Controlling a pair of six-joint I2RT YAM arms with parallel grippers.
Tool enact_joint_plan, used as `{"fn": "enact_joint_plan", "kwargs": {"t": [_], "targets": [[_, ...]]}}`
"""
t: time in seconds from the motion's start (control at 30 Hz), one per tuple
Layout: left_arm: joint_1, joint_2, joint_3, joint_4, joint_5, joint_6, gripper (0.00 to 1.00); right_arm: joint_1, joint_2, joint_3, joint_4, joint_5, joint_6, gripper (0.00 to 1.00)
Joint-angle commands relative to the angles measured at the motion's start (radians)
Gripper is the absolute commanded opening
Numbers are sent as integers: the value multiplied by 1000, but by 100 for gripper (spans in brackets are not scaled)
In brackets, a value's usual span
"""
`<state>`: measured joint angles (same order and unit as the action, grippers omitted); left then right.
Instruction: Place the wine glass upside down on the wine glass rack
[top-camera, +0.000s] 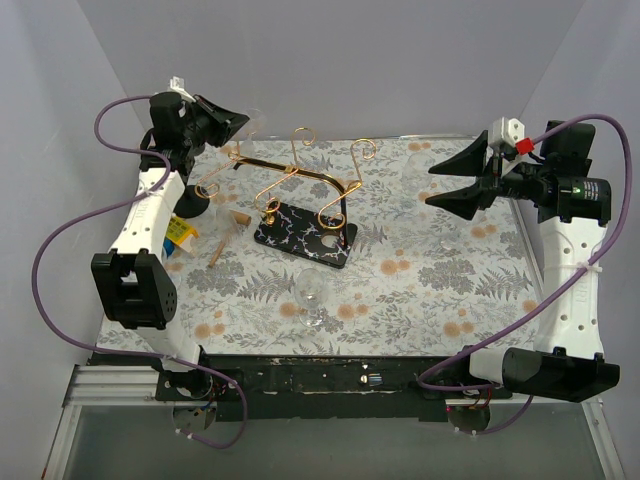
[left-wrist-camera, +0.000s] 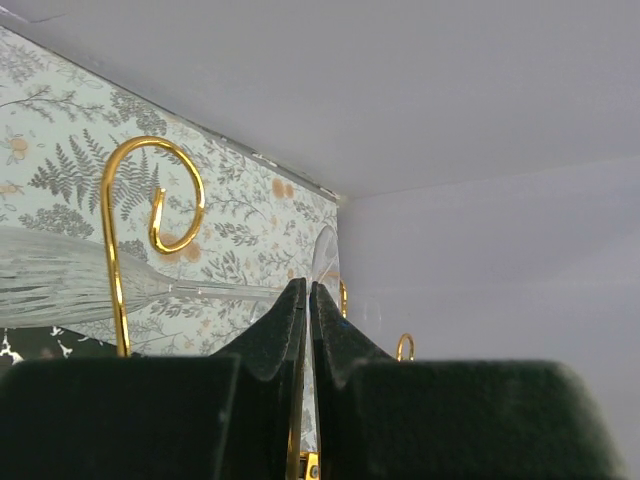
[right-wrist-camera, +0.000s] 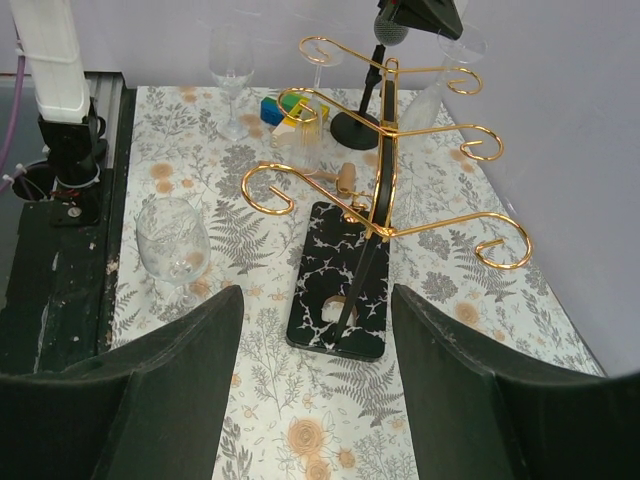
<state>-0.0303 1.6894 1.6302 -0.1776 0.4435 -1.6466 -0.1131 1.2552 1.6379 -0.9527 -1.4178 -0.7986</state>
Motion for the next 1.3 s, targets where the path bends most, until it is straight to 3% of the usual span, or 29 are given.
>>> {"fn": "enact_joint_plan", "kwargs": {"t": [0.0,0.63,0.97,1.27], "targets": [[10,-51,-12,-20,-42,37,0,-10,-22,-6,28,-33,9,68],[13,116,169,-53,-123,68,0,-14,-14,-3,28,-41,9,69],[12,219,281,-68,-43,59,0,-16,-13,-4,29,-44,10,69],[9,205,263,-88,18,65,0,-16,-14,-6,29,-46,7,69]]}}
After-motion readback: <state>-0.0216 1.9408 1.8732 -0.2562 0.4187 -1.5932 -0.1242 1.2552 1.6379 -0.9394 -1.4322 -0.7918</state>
